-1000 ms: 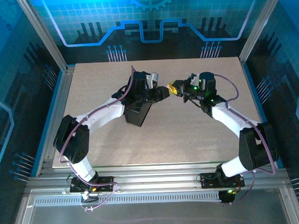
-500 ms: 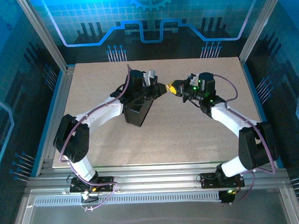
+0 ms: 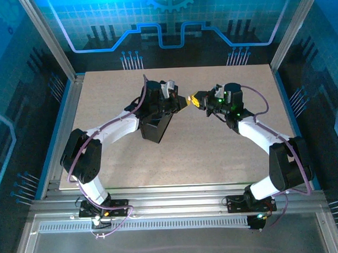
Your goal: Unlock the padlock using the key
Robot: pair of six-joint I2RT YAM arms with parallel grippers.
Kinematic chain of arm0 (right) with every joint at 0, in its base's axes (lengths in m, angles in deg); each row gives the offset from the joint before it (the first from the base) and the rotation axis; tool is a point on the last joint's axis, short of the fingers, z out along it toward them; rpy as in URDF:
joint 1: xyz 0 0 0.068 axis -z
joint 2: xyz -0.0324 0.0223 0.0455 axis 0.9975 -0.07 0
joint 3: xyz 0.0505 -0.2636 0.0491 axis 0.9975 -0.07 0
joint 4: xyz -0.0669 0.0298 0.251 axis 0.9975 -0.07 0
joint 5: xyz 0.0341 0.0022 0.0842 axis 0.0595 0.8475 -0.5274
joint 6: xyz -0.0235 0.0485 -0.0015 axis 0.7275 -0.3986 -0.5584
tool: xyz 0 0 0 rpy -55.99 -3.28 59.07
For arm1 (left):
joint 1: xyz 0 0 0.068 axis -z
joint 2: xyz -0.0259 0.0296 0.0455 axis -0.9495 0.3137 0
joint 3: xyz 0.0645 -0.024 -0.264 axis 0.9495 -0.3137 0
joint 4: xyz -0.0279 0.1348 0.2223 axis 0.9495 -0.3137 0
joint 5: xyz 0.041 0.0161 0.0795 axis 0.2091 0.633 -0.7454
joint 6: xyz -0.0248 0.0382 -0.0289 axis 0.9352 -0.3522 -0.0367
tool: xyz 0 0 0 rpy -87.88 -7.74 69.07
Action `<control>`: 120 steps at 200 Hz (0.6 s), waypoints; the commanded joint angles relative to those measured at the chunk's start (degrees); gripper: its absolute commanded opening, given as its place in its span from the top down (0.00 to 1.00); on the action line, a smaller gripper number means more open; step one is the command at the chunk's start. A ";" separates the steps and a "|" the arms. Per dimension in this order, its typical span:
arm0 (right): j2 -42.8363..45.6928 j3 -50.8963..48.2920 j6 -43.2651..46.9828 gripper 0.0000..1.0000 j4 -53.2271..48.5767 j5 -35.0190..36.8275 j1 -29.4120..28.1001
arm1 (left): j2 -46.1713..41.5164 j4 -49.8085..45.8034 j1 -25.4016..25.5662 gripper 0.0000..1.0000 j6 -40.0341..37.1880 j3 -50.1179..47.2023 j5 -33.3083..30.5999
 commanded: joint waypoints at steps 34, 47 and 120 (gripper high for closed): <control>0.80 -1.57 3.72 0.79 -2.98 -0.28 -0.67 | 0.71 3.83 -1.37 1.00 -2.64 -0.64 2.23; 1.72 -1.56 6.06 0.76 -4.87 0.23 0.12 | 0.82 2.81 -1.96 1.00 -4.52 -0.48 4.16; 5.68 1.12 26.05 0.64 -16.35 0.73 3.79 | 2.14 -1.52 -2.89 1.00 -10.50 1.63 14.15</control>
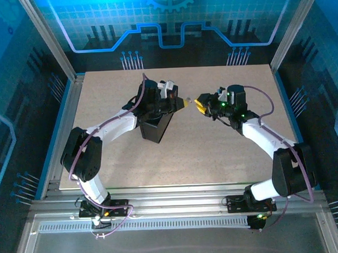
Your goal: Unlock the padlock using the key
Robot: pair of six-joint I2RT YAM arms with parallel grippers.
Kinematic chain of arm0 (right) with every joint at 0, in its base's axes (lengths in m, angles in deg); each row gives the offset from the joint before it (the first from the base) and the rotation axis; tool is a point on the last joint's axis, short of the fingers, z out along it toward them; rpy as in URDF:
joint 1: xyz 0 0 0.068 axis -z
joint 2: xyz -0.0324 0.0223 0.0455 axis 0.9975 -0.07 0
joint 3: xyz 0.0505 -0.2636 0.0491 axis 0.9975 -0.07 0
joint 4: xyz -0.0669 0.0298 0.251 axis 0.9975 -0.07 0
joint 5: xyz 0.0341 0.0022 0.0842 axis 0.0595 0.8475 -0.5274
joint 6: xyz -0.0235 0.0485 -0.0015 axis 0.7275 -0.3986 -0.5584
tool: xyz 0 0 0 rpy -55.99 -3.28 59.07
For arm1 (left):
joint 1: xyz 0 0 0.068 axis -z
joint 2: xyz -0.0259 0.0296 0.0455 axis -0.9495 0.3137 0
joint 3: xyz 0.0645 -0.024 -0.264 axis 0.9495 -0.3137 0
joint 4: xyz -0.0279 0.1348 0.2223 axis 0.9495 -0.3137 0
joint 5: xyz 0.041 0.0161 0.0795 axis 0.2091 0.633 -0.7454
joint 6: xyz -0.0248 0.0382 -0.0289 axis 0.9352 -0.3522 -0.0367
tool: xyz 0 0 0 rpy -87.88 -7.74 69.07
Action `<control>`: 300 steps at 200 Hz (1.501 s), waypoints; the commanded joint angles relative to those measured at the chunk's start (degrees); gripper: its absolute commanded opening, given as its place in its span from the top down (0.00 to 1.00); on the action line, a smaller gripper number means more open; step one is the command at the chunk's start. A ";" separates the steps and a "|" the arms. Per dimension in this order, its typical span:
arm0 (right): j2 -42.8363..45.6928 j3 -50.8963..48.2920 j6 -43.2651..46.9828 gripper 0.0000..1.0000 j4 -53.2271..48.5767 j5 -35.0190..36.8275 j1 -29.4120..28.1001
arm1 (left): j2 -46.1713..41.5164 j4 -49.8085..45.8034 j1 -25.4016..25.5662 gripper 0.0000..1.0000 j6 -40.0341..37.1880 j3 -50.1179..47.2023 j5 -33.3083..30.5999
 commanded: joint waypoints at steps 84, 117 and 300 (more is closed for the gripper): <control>-5.50 19.64 71.41 0.51 -33.33 -31.40 4.58 | 3.54 -12.03 -0.57 1.00 -13.19 7.49 15.09; -10.70 23.71 74.33 0.53 -38.34 -30.92 4.81 | 3.09 -13.27 -0.62 1.00 -14.36 7.95 15.66; -15.77 24.11 71.01 0.60 -35.30 -32.35 6.11 | 2.54 -13.67 -0.98 1.00 -16.02 7.80 17.49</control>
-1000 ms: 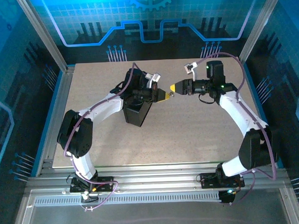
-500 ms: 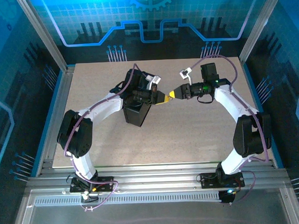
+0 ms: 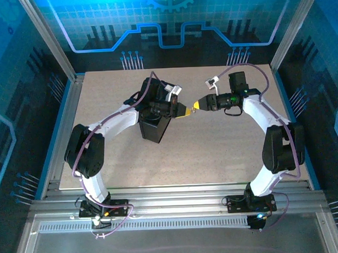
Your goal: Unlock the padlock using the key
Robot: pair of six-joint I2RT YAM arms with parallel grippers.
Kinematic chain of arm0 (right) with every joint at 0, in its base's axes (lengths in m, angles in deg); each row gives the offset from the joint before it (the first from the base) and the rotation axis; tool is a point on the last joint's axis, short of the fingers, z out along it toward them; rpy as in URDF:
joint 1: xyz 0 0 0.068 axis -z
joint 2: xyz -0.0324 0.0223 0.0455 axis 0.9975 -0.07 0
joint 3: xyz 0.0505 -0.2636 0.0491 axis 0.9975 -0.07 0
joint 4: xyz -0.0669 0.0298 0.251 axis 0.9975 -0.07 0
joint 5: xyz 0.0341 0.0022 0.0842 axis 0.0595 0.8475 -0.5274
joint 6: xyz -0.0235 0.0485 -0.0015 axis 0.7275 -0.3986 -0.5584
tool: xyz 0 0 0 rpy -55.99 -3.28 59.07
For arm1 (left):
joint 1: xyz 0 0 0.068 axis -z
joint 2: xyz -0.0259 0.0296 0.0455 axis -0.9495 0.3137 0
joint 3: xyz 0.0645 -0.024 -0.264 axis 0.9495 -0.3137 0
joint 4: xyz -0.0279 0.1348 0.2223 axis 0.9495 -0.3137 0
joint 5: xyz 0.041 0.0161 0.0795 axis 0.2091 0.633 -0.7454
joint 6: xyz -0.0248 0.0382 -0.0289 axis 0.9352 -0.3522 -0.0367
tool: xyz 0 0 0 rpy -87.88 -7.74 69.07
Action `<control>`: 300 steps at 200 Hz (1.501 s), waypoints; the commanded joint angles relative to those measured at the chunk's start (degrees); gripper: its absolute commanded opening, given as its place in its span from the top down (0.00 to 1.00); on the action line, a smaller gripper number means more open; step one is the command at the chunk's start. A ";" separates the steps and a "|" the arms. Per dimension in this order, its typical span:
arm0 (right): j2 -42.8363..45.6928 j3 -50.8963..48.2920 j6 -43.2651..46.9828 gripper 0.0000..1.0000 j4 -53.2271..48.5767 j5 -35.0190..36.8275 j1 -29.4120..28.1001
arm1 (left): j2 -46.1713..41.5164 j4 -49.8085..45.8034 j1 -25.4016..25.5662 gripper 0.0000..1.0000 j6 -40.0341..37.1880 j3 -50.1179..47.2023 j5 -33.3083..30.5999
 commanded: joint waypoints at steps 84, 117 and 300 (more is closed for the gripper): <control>-0.51 0.27 3.17 0.80 -1.24 -8.75 -1.85 | -0.69 1.27 -1.25 1.00 -1.00 1.51 2.54; -0.71 0.36 3.35 0.92 -1.31 -9.91 -2.50 | -0.78 1.66 -1.39 1.00 -0.80 1.32 2.46; 3.61 -6.96 -12.02 1.00 17.61 -5.39 -1.89 | -2.86 7.18 -3.78 0.77 3.83 -4.02 1.49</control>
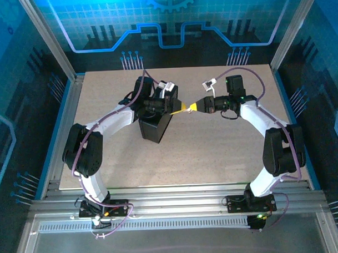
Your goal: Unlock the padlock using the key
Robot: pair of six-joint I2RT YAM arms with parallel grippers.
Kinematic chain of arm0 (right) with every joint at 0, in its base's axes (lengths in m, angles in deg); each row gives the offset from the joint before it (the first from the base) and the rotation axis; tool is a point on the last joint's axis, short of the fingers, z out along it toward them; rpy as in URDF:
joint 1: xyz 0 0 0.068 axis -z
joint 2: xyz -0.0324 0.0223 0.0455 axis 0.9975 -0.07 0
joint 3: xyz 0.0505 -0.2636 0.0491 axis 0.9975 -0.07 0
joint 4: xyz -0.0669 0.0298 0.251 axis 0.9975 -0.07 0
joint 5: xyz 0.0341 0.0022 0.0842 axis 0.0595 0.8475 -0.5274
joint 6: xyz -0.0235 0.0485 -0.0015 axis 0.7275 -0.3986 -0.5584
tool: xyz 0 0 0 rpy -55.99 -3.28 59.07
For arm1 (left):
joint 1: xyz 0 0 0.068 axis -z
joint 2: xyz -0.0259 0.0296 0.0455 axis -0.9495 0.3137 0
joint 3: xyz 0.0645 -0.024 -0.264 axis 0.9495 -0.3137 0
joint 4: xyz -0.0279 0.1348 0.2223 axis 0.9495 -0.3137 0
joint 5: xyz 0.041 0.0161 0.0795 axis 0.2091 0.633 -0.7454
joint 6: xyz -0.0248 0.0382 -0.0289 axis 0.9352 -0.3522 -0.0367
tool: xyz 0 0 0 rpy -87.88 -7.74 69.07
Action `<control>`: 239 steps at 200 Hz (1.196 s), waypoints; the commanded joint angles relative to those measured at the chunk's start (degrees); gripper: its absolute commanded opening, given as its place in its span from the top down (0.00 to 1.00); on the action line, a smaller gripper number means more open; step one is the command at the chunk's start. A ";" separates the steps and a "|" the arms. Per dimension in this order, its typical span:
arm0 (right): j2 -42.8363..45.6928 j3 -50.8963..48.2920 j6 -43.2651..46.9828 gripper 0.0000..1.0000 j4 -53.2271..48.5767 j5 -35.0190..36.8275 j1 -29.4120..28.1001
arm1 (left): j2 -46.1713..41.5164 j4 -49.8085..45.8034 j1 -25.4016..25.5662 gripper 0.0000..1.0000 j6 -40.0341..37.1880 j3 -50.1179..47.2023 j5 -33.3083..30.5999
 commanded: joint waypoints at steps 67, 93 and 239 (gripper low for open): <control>2.08 -1.21 -5.41 1.00 6.96 1.73 0.23 | -2.04 0.92 -0.14 0.84 1.25 -1.11 0.72; 2.08 -1.24 -6.61 1.00 8.05 3.09 0.09 | -2.15 1.40 -0.08 0.88 1.59 -1.33 0.77; 1.57 0.14 -5.93 1.00 4.92 9.38 -2.53 | -1.84 3.32 -0.15 0.98 3.04 -1.39 0.94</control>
